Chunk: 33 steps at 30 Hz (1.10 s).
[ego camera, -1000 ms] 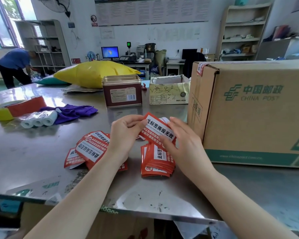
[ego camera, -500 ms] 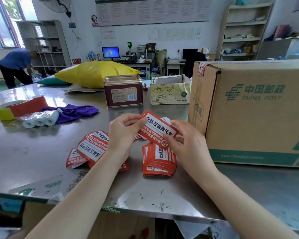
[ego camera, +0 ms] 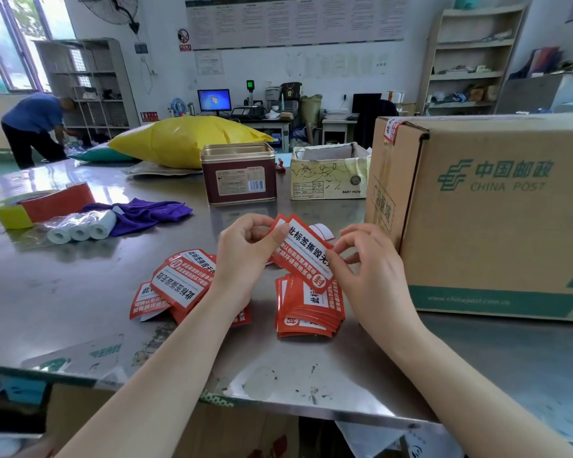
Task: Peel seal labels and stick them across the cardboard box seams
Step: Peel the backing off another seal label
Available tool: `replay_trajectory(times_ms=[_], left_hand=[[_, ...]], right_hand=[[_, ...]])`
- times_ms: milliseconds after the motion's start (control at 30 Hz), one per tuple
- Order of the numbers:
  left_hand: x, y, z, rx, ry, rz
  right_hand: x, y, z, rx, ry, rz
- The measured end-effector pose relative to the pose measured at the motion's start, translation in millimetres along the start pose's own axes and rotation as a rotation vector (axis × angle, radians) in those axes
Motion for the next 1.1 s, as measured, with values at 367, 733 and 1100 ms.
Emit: replay_trajectory(times_ms=[367,733,1100], left_hand=[[26.3,2.8,-6.2,0.042,-0.235,0.247],[19.4,2.7,-11.7,0.062,-0.201,0.161],[10.6,2.0,-13.4,0.085,-0.133,0.098]], right_hand=[[-18.8,5.5,4.4,0.007,-0.153,-0.118],[-12.5,5.1,5.6,-0.021,-0.042,-0.088],[-11.7,2.6,8.2,-0.071,-0.012,-0.091]])
Point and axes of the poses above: each hand's wrist, its own y-axis away from the middle knuckle, its own x-axis out of the palm, z = x × y, the point moved 9 cm from there along -y, towards the middle knuckle, and after that the axes turned 7 degrees about z, right-handed, at the moved point
